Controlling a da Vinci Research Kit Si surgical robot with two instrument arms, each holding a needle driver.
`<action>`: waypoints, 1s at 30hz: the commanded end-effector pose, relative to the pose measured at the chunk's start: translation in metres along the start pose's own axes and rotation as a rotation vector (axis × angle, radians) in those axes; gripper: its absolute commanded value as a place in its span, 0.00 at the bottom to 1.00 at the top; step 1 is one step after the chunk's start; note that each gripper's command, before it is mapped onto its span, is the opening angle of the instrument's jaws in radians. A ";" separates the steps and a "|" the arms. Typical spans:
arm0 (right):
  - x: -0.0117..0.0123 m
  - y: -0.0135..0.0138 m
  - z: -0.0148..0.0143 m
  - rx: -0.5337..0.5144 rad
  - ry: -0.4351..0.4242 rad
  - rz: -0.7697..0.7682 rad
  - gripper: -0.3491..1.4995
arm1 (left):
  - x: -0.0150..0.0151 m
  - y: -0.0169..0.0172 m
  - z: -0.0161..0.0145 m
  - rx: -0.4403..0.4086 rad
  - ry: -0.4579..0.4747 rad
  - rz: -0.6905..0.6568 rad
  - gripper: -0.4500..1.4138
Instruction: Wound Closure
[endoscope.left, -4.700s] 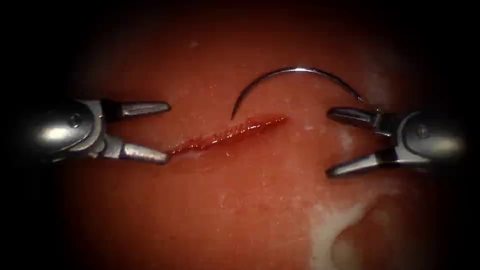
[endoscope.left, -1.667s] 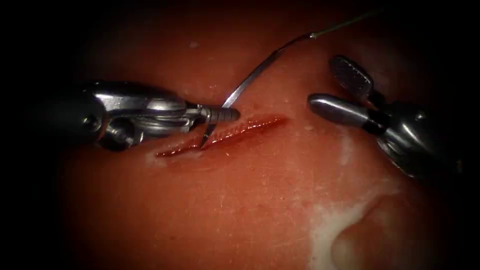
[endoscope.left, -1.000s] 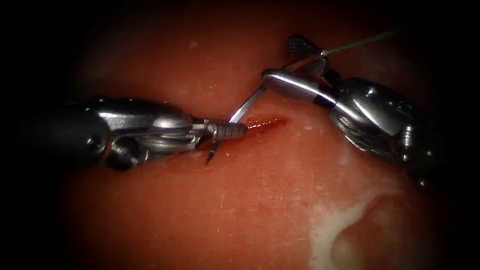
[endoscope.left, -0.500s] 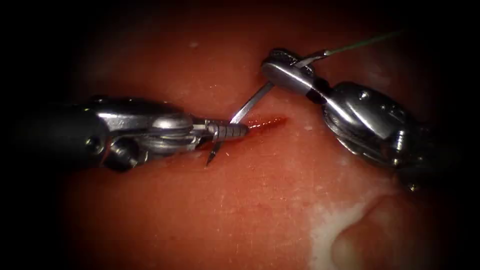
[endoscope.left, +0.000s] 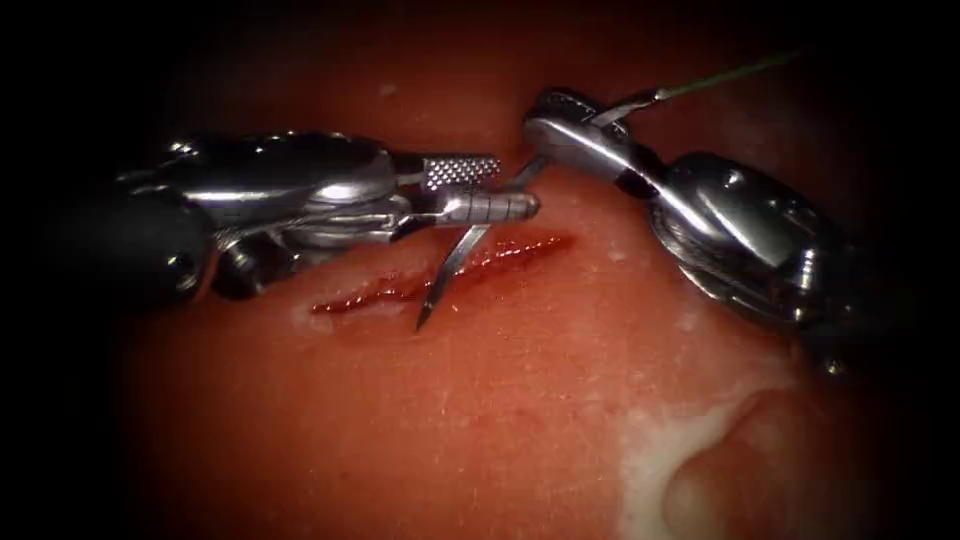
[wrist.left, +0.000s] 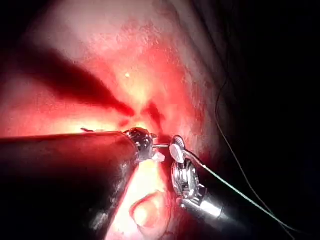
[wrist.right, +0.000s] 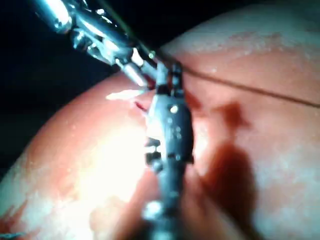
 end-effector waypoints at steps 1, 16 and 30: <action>-0.0003 -0.0003 0.0005 0.004 -0.006 -0.005 0.00 | -0.0004 -0.0002 0.0004 -0.015 -0.007 0.011 0.66; 0.0012 -0.0006 0.0035 0.217 -0.223 -0.226 0.00 | -0.0049 0.0001 -0.0098 0.080 -0.106 0.617 0.62; 0.0042 -0.0010 0.0087 0.478 -0.283 -0.639 0.00 | -0.0095 0.0001 -0.0104 0.218 -0.209 0.613 0.54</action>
